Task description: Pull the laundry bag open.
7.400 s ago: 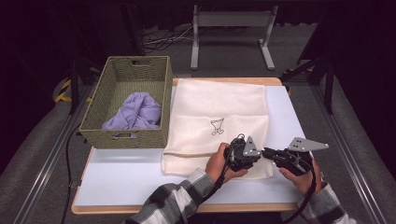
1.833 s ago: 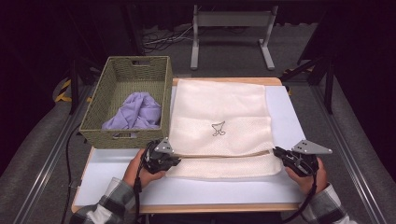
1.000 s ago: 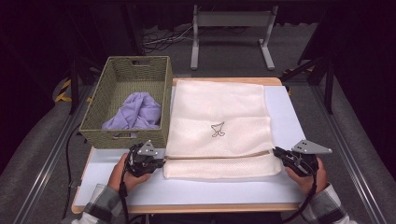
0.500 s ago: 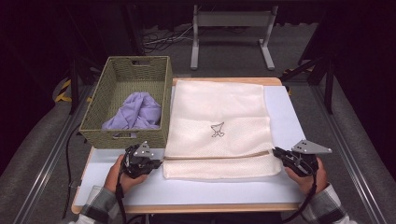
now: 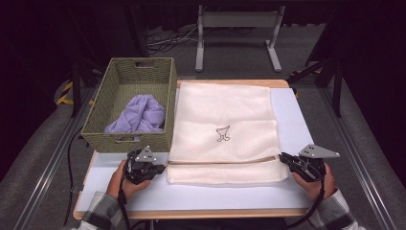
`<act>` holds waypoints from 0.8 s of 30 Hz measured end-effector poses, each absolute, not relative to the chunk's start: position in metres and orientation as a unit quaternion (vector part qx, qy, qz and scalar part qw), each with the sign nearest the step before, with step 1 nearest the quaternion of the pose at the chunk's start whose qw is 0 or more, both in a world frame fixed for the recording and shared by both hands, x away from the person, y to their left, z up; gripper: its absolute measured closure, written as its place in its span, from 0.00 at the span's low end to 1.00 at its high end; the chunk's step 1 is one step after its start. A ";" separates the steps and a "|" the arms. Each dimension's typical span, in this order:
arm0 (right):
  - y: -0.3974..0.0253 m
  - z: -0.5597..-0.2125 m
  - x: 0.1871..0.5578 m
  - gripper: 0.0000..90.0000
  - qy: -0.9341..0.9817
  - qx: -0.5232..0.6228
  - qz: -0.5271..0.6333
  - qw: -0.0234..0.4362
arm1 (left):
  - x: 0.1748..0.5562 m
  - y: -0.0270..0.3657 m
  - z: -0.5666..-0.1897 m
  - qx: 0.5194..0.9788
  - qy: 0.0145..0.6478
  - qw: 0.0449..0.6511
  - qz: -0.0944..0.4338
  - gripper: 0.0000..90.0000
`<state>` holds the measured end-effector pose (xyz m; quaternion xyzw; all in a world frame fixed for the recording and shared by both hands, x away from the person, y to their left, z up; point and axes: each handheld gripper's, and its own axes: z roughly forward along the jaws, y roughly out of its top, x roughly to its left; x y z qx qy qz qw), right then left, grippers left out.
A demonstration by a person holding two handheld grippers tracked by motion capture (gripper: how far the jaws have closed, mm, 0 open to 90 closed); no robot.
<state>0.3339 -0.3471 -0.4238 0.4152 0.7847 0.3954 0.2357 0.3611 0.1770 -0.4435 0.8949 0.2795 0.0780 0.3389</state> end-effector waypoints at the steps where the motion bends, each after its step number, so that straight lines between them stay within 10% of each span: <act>1: -0.347 -0.424 0.334 0.94 0.785 0.415 0.395 0.236 | 0.361 0.177 -0.443 0.895 0.280 0.339 0.078 0.97; 15: -0.348 -0.431 0.341 0.88 0.791 0.429 0.371 0.227 | 0.357 0.179 -0.447 0.890 0.283 0.345 0.087 1.00; 24: -0.349 -0.430 0.341 0.58 0.794 0.429 0.361 0.235 | 0.346 0.192 -0.443 0.875 0.293 0.367 0.120 0.88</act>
